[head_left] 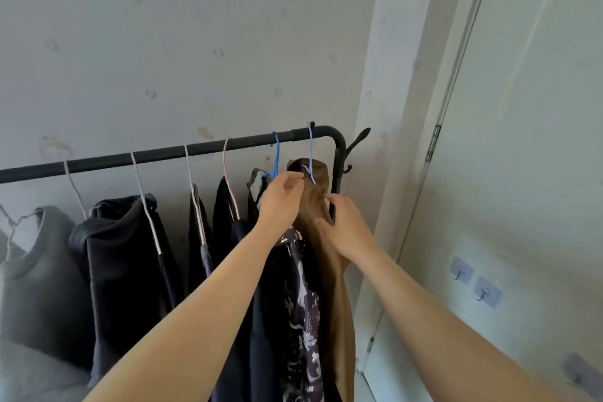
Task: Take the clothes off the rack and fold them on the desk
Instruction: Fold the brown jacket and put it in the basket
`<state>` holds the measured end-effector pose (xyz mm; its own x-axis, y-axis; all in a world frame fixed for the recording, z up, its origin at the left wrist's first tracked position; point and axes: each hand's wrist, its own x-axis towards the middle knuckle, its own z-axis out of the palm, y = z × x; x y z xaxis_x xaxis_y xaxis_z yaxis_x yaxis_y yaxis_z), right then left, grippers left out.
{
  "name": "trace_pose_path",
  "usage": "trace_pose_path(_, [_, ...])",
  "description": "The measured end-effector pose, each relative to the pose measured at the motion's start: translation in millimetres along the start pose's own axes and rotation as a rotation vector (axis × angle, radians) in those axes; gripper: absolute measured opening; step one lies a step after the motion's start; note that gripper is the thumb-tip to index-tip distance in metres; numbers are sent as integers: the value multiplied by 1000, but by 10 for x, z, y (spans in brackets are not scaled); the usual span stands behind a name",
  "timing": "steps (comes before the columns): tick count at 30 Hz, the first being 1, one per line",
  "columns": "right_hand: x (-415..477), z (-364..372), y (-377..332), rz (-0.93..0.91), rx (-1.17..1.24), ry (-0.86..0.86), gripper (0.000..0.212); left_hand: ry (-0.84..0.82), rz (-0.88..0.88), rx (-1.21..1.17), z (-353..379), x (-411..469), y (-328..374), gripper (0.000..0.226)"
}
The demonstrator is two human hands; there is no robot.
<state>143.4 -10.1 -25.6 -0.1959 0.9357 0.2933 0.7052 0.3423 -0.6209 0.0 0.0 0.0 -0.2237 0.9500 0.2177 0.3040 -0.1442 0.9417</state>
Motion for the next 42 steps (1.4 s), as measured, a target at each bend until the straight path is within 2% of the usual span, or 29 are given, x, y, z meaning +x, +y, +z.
trace_pose_path(3, [133, 198, 46, 98, -40, 3, 66, -41, -46, -69, 100, 302, -52, 26])
trace_pose_path(6, [291, 311, 126, 149, -10, 31, 65, -91, -126, -44, 250, 567, -37, 29])
trace_pose_path(9, [425, 322, 158, 167, 50, 52, 41, -71, -342, -156, 365, 808, 43, 8])
trace_pose_path(12, [497, 328, 233, 204, 80, 23, 16, 13, -436, -219, 422, 1019, 14, 19])
trace_pose_path(14, [548, 301, 316, 195, 93, 20, 13, 52, -420, -152, 456, 1117, -40, 32])
trace_pose_path(18, [611, 217, 406, 111, 102, 59, 21, 180, -355, 107, 434, 1211, -220, 27])
trace_pose_path(24, [684, 117, 445, 52, 148, 95, 21, 195, -349, 7, 504, 1363, -310, 52])
trace_pose_path(25, [683, 89, 435, 40, 150, 115, 22, 184, -328, 11, 505, 1378, -319, 46])
trace_pose_path(28, [660, -38, 397, 17, 135, 180, 25, 152, -249, 113, 491, 1381, -329, 10])
trace_pose_path(33, [551, -405, 352, -13, 131, 220, 24, 157, -177, 147, 471, 1344, -297, 32])
trace_pose_path(38, [371, -806, 433, -13, 121, 283, 38, 162, -22, 241, 577, 1143, -193, 32])
trace_pose_path(42, [211, -1036, 753, 78, 20, 276, 27, 167, 44, 322, 652, 919, -125, 40])
